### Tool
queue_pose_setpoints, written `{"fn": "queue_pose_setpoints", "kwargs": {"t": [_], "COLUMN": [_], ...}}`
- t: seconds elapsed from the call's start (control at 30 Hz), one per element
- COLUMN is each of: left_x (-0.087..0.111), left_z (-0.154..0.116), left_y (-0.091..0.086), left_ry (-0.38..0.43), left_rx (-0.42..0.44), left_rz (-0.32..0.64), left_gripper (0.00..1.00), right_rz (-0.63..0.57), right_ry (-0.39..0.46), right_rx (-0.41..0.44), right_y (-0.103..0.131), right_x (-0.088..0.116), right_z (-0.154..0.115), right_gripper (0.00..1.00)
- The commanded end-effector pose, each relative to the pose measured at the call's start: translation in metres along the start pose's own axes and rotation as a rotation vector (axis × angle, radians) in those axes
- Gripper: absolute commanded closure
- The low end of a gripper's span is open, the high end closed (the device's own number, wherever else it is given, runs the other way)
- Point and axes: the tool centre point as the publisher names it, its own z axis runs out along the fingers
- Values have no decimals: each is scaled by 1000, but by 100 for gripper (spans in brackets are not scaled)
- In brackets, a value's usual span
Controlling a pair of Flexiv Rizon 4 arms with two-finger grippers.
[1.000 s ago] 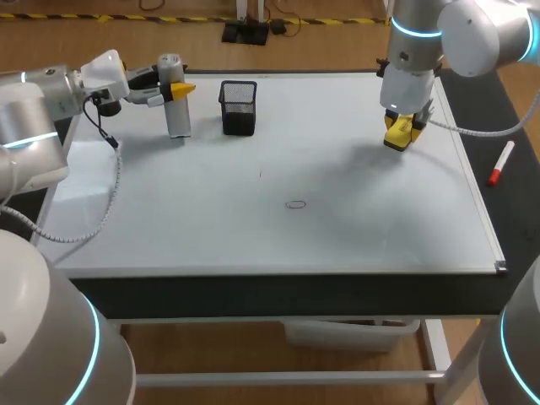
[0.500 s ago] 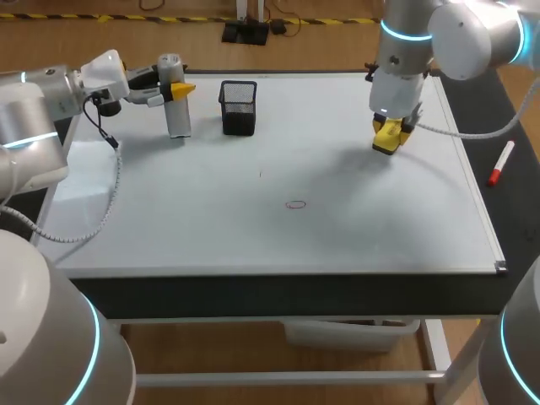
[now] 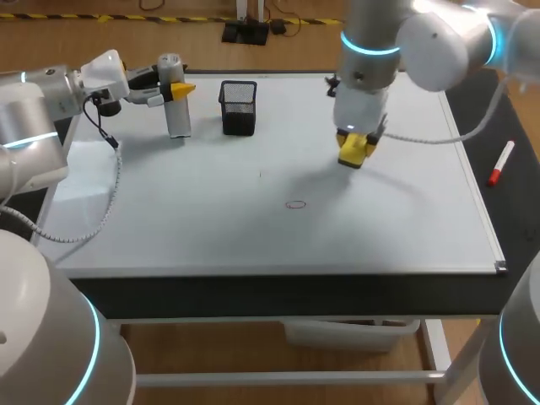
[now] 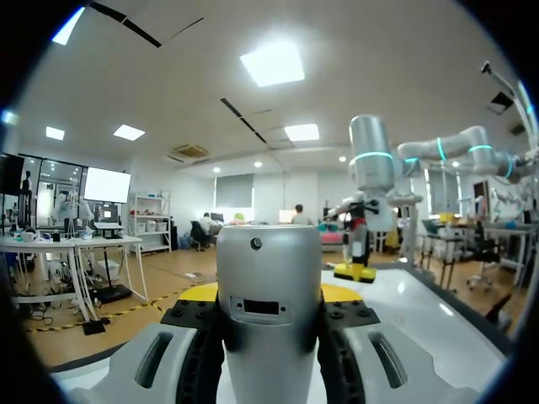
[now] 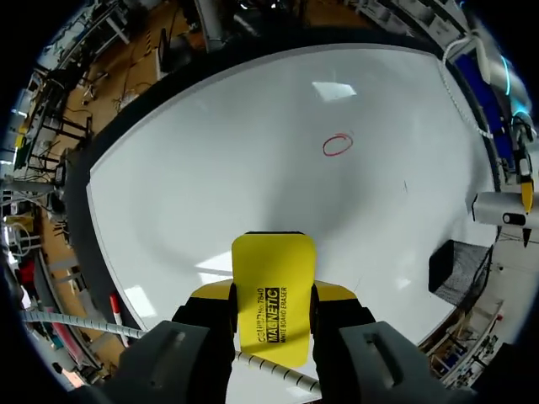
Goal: Pick up the inspection probe, press it on each red-marked spot on the whiteboard one by one, put down the probe, pick up the eraser, and wipe off all the red marks.
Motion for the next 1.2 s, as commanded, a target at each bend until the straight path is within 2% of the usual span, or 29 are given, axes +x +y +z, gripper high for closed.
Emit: {"fn": "queue_pose_setpoints", "kwargs": {"t": [0.03,0.3,0.6,0.8,1.2], "left_x": [0,0,0,0,0], "left_z": [0,0,0,0,0], "left_y": [-1,-1,-1,-1,-1], "left_ry": [-1,-1,-1,-1,-1], "left_rx": [1,1,1,1,1], "left_rz": [1,1,1,1,1], "left_gripper": [100,100,100,100,100], "right_rz": [-20,-89,-149,-177,-242], "right_ry": [16,11,9,7,26], "right_rx": [21,-3,-23,-41,-67], "right_y": [24,73,115,131,145], "right_x": [-20,-52,-76,-83,-85], "right_z": [3,11,20,26,41], "right_gripper": [100,100,100,100,100]}}
